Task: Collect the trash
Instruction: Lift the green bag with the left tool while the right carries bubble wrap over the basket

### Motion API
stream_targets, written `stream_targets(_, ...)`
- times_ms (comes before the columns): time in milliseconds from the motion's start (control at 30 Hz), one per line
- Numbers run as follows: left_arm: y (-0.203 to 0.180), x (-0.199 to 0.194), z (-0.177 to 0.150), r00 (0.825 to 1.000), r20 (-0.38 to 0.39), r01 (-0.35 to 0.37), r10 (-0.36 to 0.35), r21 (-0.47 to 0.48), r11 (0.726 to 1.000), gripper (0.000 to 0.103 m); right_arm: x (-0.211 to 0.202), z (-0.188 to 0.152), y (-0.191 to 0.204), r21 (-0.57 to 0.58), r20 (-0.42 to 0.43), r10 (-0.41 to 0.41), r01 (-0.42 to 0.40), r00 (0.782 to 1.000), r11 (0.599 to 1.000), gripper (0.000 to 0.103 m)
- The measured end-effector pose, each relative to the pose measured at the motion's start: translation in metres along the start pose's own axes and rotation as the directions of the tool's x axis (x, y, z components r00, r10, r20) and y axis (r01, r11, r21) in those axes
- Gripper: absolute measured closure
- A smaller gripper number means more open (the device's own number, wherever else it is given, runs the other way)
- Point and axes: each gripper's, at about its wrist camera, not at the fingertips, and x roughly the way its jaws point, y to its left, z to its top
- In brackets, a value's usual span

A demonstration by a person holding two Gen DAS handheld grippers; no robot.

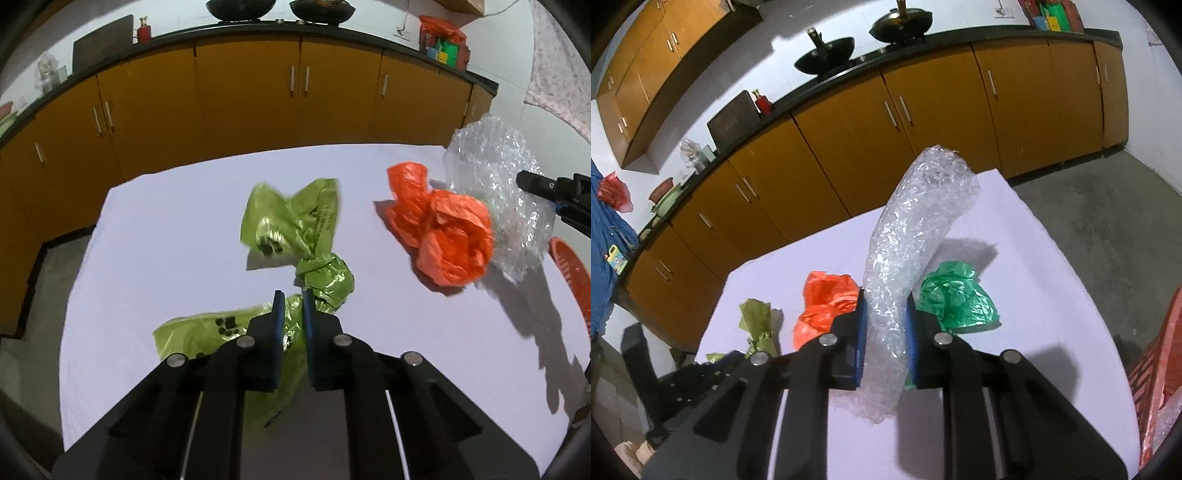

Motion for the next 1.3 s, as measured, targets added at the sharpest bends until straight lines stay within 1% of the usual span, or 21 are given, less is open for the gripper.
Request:
stream_targets(33, -0.003, -0.001, 0.0, 1.0, 0.003, -0.001, 0.001, 0.006, 1.0, 0.092, -0.004, -0.001, 0.0, -0.003, 0.004, 0.0, 0.0, 1.0, 1.0, 0.084)
stream_targets(100, -0.009, 0.0, 0.0, 1.0, -0.002, 0.008, -0.007, 0.011, 1.0, 0.081, -0.01, -0.002, -0.001, -0.007, 0.008, -0.005, 0.005, 1.0, 1.0, 0.084)
stream_targets(133, -0.011, 0.0, 0.001, 1.0, -0.004, 0.004, -0.004, 0.009, 1.0, 0.062, -0.013, -0.003, -0.002, -0.009, 0.009, -0.007, 0.007, 1.0, 1.0, 0.084)
stream_targets(167, -0.012, 0.001, 0.001, 1.0, -0.001, -0.003, 0.003, 0.006, 1.0, 0.049, -0.016, -0.004, -0.002, -0.012, 0.01, -0.011, 0.011, 1.0, 1.0, 0.084)
stream_targets(200, -0.015, 0.002, 0.001, 1.0, -0.001, -0.003, 0.003, 0.006, 1.0, 0.048, -0.018, -0.005, -0.003, -0.014, 0.012, -0.013, 0.013, 1.0, 1.0, 0.084)
stream_targets(400, -0.029, 0.012, 0.0, 0.999, -0.039, 0.003, -0.002, 0.024, 1.0, 0.049, -0.038, -0.011, -0.005, -0.025, 0.028, -0.029, 0.029, 0.999, 0.999, 0.084)
stream_targets(433, -0.031, 0.015, -0.001, 0.999, -0.047, -0.003, 0.005, 0.033, 0.999, 0.057, -0.042, -0.014, -0.007, -0.026, 0.03, -0.032, 0.033, 0.999, 0.999, 0.084)
stream_targets(467, -0.033, 0.017, -0.001, 0.998, -0.059, -0.007, 0.009, 0.038, 0.999, 0.071, -0.044, -0.015, -0.008, -0.026, 0.031, -0.035, 0.036, 0.999, 0.999, 0.084)
stream_targets(533, -0.034, 0.019, -0.003, 0.997, -0.07, -0.017, 0.019, 0.025, 1.0, 0.08, -0.05, -0.02, -0.011, -0.023, 0.032, -0.038, 0.038, 0.999, 0.999, 0.084)
stream_targets(567, -0.033, 0.017, -0.003, 0.998, -0.066, -0.018, 0.019, 0.016, 1.0, 0.087, -0.055, -0.022, -0.014, -0.019, 0.033, -0.038, 0.039, 0.999, 0.999, 0.084)
stream_targets(633, -0.031, 0.01, -0.003, 0.999, -0.05, -0.018, 0.017, -0.015, 1.0, 0.091, -0.063, -0.026, -0.019, -0.013, 0.038, -0.038, 0.039, 0.999, 0.999, 0.084)
stream_targets(833, -0.033, -0.027, -0.005, 0.999, 0.022, -0.029, 0.03, -0.052, 0.998, 0.092, -0.099, -0.033, -0.033, 0.011, 0.081, -0.027, 0.026, 0.996, 1.0, 0.084)
stream_targets(967, -0.044, -0.054, -0.002, 0.997, 0.072, -0.011, 0.015, -0.06, 0.998, 0.092, -0.129, -0.04, -0.04, 0.021, 0.12, -0.028, 0.026, 0.992, 0.999, 0.084)
stream_targets(1067, -0.06, -0.072, 0.001, 0.994, 0.104, 0.022, -0.016, -0.057, 0.998, 0.092, -0.152, -0.046, -0.046, 0.018, 0.152, -0.047, 0.044, 0.987, 0.999, 0.085)
stream_targets(1133, -0.078, -0.084, 0.005, 0.991, 0.126, 0.054, -0.048, -0.041, 0.998, 0.092, -0.167, -0.049, -0.051, 0.023, 0.171, -0.058, 0.055, 0.983, 0.998, 0.085)
stream_targets(1300, -0.122, -0.107, 0.014, 0.977, 0.173, 0.121, -0.122, 0.017, 0.992, 0.092, -0.211, -0.056, -0.071, 0.053, 0.238, -0.124, 0.114, 0.963, 0.992, 0.085)
